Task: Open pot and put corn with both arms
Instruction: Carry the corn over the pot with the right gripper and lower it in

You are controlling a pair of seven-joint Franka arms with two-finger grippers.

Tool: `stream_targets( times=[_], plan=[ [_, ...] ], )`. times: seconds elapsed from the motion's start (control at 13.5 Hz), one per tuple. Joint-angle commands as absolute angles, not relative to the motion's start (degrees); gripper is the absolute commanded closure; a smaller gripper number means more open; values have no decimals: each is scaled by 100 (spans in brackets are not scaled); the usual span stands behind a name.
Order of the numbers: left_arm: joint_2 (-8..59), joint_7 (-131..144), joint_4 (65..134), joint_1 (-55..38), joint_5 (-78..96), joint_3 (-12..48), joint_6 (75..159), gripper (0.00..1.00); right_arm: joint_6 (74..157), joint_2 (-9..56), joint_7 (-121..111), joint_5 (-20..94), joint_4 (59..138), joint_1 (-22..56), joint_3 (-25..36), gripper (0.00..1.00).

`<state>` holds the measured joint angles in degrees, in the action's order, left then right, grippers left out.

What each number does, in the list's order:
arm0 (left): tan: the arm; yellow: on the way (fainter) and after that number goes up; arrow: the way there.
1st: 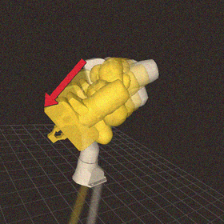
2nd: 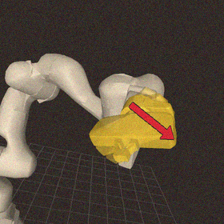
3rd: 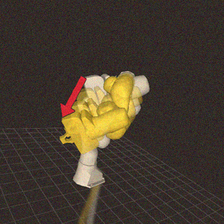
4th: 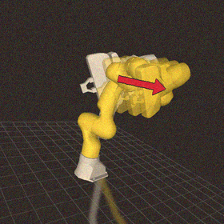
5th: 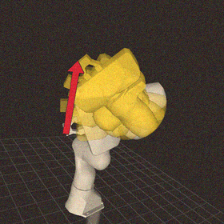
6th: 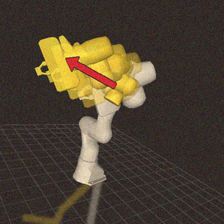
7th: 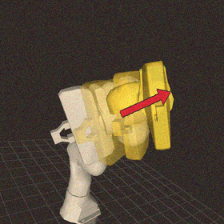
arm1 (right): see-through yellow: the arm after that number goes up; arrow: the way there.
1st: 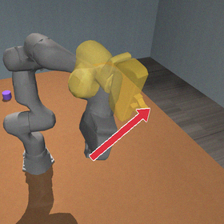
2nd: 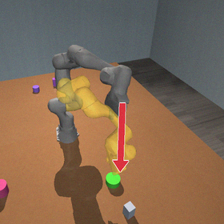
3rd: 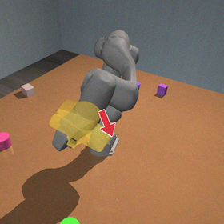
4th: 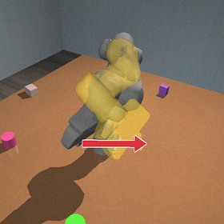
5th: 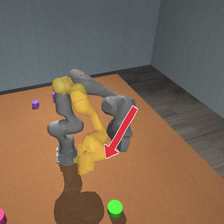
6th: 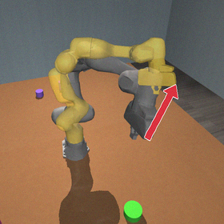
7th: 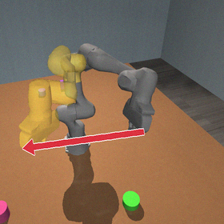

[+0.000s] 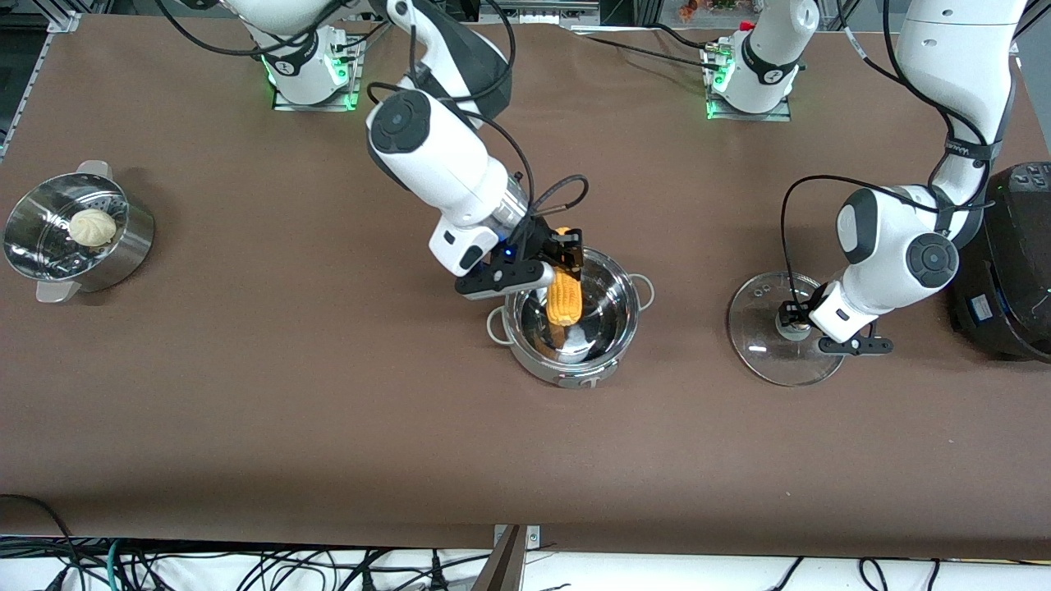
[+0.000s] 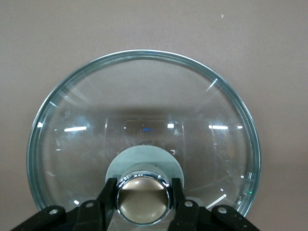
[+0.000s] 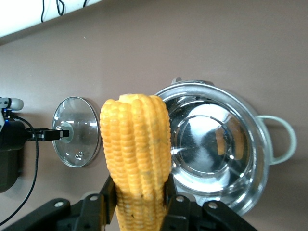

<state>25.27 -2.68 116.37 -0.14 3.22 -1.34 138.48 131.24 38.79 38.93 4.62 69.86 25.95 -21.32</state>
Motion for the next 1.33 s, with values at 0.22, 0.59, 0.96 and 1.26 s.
stream_targets(
  times=[0.22,0.59,0.96,1.26],
  plan=[
    [2312,-475,11733,-79,501,-263,13816,0,13903,4692,3981,404,6706,2760,-2074,57],
    [1075,-404,12550,-53,492,-264,13729,0,14203,5044,3973,404,6706,2795,-2074,57],
    [46,-378,12394,8,404,-307,12739,0,14378,5177,3990,-260,6776,2830,-2074,0],
    [-702,-273,11193,26,-342,-281,10650,0,14326,5046,3955,-457,6785,2839,-2083,0]
  ],
)
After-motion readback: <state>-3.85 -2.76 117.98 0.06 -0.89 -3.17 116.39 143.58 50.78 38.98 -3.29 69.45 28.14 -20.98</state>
